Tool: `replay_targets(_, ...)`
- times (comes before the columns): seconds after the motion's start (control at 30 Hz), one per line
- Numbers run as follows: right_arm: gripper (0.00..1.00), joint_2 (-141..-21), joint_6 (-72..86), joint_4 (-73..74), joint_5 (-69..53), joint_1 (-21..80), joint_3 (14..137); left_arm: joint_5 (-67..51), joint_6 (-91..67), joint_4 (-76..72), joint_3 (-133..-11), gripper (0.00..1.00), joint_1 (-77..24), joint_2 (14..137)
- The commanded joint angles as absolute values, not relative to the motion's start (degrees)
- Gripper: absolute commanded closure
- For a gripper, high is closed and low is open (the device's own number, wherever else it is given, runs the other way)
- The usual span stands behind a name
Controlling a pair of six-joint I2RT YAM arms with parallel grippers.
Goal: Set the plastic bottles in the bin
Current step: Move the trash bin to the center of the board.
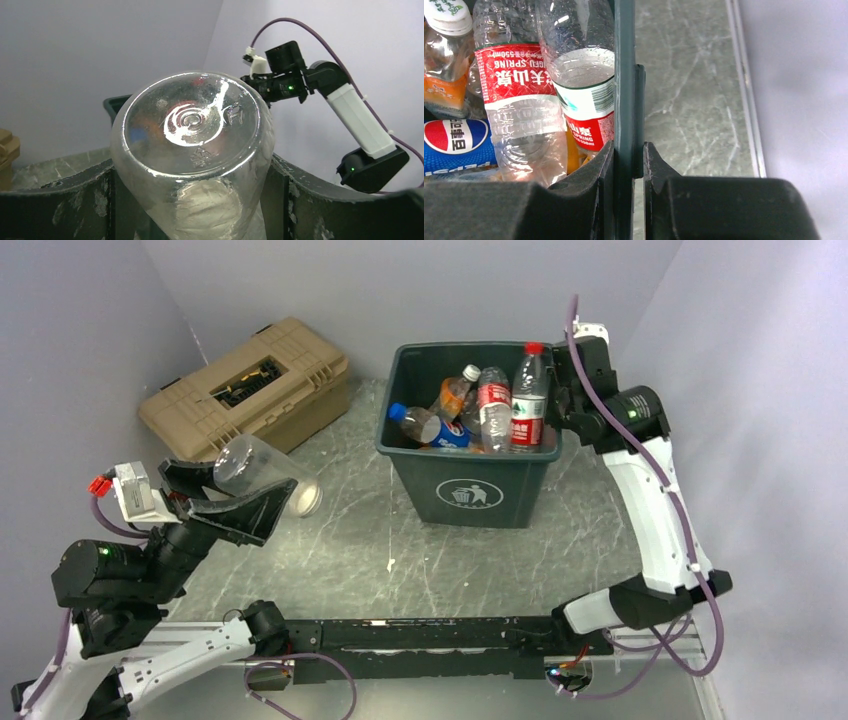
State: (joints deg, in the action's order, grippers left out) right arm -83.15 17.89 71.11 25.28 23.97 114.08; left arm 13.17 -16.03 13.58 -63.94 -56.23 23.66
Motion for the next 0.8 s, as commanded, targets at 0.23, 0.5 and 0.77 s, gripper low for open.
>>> replay_targets(0.23,1.0,-73.47,20.74,63.79,23.44,23.38,106.98,14.58,-12.94,12.5,-65.49,1.0,-56.25,26.0)
replay_targets(0.5,1.0,-70.73,27.49,56.37,3.87,23.38,101.38,13.48,-11.56,12.93,-67.16,1.0,-56.25,28.37)
replay_targets(0.77,1.0,-68.19,32.78,48.45,-7.08,23.46,95.37,12.15,-9.94,12.81,-71.49,1.0,-56.26,34.08)
